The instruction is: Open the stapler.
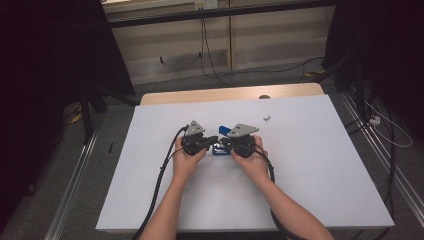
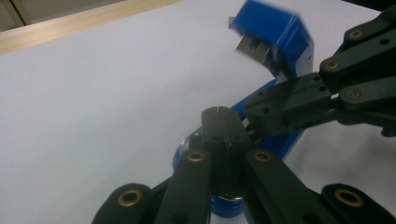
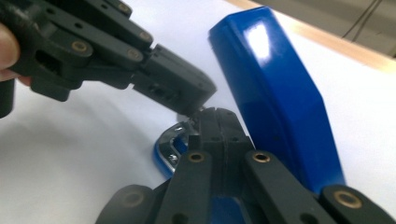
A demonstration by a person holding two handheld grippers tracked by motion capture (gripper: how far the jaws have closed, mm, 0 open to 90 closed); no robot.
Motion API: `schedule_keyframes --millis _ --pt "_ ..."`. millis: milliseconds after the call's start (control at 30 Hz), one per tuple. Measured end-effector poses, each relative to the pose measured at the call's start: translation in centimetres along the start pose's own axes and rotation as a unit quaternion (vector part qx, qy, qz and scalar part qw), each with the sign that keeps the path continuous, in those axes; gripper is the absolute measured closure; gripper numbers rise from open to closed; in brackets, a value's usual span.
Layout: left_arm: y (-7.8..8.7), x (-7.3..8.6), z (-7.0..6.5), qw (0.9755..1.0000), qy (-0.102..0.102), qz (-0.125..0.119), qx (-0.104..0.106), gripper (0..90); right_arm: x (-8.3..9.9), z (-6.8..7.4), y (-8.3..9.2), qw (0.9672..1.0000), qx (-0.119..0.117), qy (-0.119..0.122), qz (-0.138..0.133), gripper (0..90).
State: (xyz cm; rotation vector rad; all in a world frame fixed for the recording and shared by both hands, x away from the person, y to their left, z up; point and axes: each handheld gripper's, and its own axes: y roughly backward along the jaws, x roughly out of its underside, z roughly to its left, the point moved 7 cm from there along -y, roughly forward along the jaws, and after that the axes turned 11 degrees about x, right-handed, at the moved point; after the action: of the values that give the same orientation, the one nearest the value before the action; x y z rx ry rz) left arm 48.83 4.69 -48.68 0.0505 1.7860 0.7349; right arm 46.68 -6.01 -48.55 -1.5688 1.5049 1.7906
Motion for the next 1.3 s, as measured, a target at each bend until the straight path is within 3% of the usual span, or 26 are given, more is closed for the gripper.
schedule_keyframes --millis 267,600,967,1167,1267,1300 --pt "-0.2 0.5 0.1 1.0000 0.010 0.000 0.000 90.0 -0.3 -0.5 0.4 0.9998 0.017 -0.003 0.005 90.0" --pt "-0.3 0.5 -0.1 1.0000 0.002 0.006 -0.005 90.0 -0.7 -1.8 1.2 0.9986 0.050 -0.018 0.007 90.0" --pt "-0.3 0.4 -0.1 0.9999 -0.004 0.008 -0.008 90.0 -0.6 -2.7 1.9 0.9972 0.065 -0.035 0.013 90.0" --pt "-0.3 0.5 -0.2 0.9999 -0.006 0.008 -0.008 90.0 -0.5 -3.2 2.3 0.9957 0.085 -0.033 0.013 90.0" --pt "-0.3 0.5 -0.2 0.9999 -0.007 0.009 -0.006 90.0 -0.6 -3.9 2.7 0.9943 0.101 -0.032 0.012 90.0" --pt "-0.3 0.5 -0.2 0.9999 -0.005 0.009 -0.006 90.0 -0.6 -4.6 3.0 0.9942 0.098 -0.043 0.012 90.0"
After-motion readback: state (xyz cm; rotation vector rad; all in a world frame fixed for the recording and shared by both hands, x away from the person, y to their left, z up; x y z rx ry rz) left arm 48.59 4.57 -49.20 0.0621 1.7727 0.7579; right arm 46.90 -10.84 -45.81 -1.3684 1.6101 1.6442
